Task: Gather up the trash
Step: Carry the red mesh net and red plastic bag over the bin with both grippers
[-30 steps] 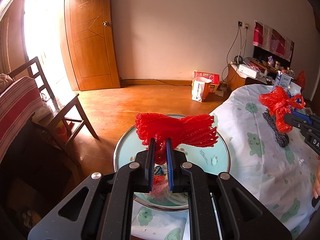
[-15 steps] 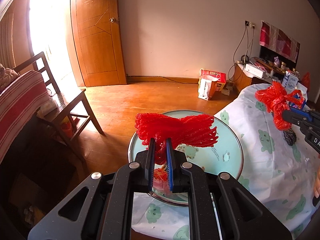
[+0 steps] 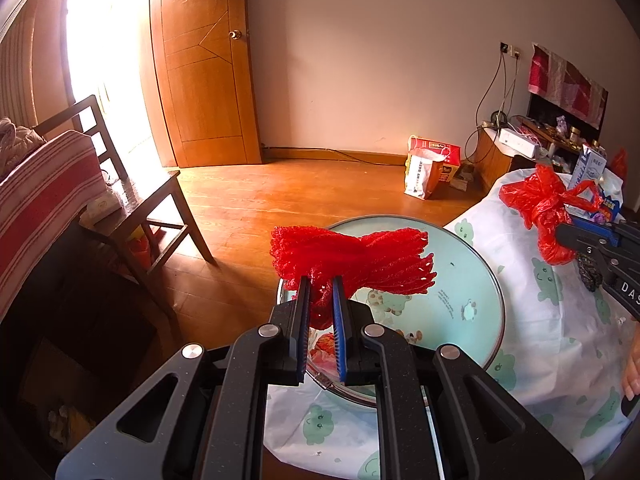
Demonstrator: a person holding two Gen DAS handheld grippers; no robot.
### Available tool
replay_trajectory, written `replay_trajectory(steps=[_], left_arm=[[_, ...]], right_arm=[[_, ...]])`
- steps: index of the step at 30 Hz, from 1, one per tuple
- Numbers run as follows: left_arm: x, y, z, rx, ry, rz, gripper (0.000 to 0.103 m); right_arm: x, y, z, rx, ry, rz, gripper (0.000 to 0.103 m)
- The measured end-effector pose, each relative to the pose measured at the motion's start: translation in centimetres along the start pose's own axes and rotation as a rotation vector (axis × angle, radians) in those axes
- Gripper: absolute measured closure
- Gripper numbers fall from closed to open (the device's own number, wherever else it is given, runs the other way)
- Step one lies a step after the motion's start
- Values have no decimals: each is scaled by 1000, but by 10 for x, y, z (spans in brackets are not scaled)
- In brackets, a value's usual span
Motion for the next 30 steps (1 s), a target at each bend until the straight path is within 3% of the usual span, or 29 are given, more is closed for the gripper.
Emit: replay_trajectory(steps=[30], left_arm=[[5,-1,10,-22,-24,7,92]], right_arm=[[16,-5,23,-40,-29,15,92]])
Point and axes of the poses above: each gripper's, at about its wrist camera, not at the fingertips, and x roughly the way its jaws point, z to its left, y to its underside, the point moved 1 cm from there along x, roughly the way its jaws point, and after that the axes turned 4 degrees about y, right-handed, at the moved point
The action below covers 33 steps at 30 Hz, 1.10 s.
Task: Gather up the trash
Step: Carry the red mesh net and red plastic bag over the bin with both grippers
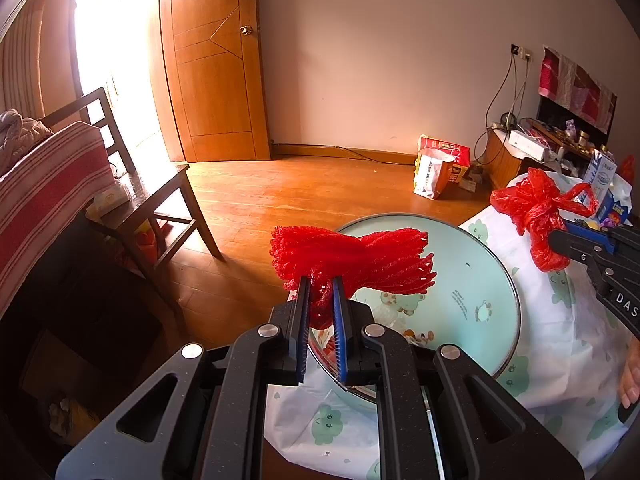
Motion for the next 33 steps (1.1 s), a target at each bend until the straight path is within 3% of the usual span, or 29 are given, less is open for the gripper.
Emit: replay_trajectory(steps=[33], left_arm=[[-3,-1,-2,0,12,2,92]], right_arm=[[0,-4,10,-17,-14,-1,92]])
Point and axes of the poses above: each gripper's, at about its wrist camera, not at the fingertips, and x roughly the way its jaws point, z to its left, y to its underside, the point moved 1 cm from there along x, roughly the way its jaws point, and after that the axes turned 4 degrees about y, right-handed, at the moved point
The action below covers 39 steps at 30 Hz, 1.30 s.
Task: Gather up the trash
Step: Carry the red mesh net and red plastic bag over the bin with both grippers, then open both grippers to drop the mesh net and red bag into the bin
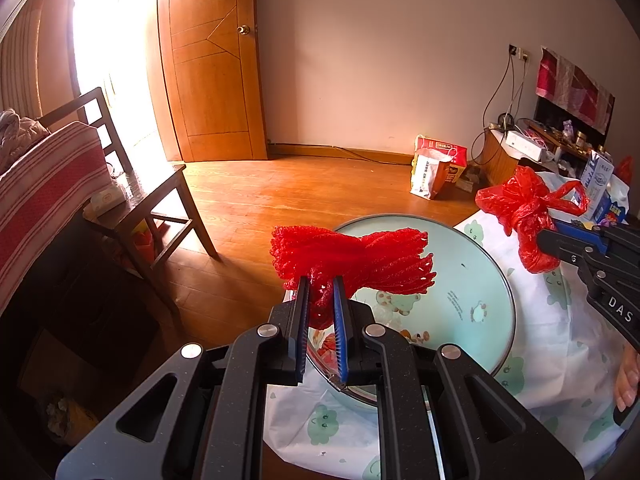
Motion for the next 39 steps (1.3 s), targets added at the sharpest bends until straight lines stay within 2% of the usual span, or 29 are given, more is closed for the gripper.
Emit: replay_trajectory(steps=[13,19,21,25,27,30,32,33,39], left_arm=[[2,0,-3,9,9,2,91],[3,2,-9,14,23,-1,83],[3,3,-11,19,21,-3,70],[4,4,-12,21,16,-4,62],[3,4,-12,12,8,-8,46],[2,4,-11,1,-11,-19,24],[2,5,-13,3,-3,-15,19],[3,6,-14,6,-4,-15,14],[17,15,-40,41,40,40,7]], right_arm=[[6,1,7,-14,-9,9,92],[10,3,8,-17,-24,10,91],[11,5,8,-17,-25,8,88],[12,8,6,-4,-25,7,75],[11,10,4,3,-23,5,68],[4,16,0,8,-6,-7,52],[-3,21,-6,8,9,-10,45],[-8,25,-11,13,19,-6,45],[-48,62,-56,78,99,2,38]])
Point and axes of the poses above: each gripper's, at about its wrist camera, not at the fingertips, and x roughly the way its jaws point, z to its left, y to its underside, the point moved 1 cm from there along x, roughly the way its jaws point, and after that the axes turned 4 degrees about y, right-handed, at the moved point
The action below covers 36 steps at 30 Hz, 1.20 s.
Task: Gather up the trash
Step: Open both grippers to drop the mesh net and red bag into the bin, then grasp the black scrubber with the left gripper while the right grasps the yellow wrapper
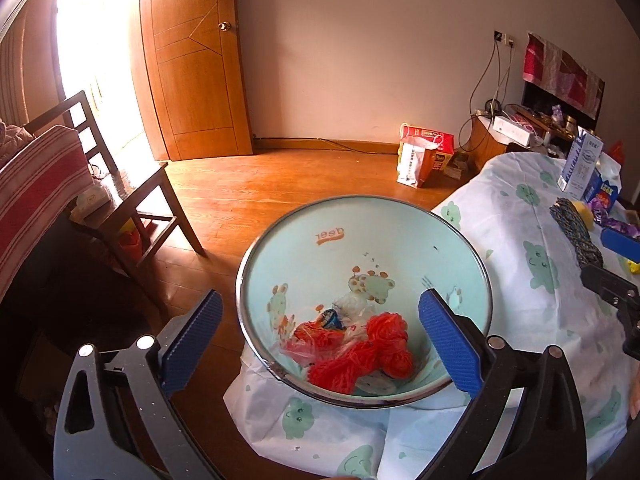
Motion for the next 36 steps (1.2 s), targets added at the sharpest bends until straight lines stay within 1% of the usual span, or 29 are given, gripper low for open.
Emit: replay_trajectory(steps=[2,4,5,9,11,14,16,18,20,23,27,29,31,33,34,35,36], left_arm=[[7,2,-15,14,27,23,7],[11,3,-37,50,64,36,7],[12,2,-48,68,71,36,7],[18,-5,-93,96,117,41,6],[19,-11,-119,119,138,38,6],[21,-17,-162,174,168,33,6],[22,-21,-189,202,193,33,6],[26,-26,-213,226,202,28,6],[31,-32,-234,244,210,27,6],[40,-37,-259,273,198,24,6],[55,-39,-278,307,180,47,7],[63,-39,-282,312,175,68,8],[71,-38,-283,316,191,100,17],[78,-35,-284,309,225,144,37],[79,-33,-284,312,245,160,43],[80,-31,-285,318,264,171,57],[81,-29,-285,322,280,181,74]], right_arm=[[-16,16,-27,40,45,3,36],[-30,30,-53,81,95,5,33],[-35,37,-63,98,120,10,31],[-61,66,-121,217,238,24,29],[-75,81,-148,276,307,22,25],[-92,102,-181,334,389,21,24],[-99,115,-202,365,425,23,24],[-102,125,-224,390,463,27,24],[-104,134,-243,419,496,33,24],[-105,141,-264,449,516,39,24],[-101,134,-286,451,511,35,25],[-90,126,-291,433,491,50,26],[-73,120,-296,420,462,97,28],[-52,118,-299,421,420,171,31],[-43,122,-301,431,383,206,41],[-37,124,-302,447,351,231,64],[-37,122,-302,455,339,236,76]])
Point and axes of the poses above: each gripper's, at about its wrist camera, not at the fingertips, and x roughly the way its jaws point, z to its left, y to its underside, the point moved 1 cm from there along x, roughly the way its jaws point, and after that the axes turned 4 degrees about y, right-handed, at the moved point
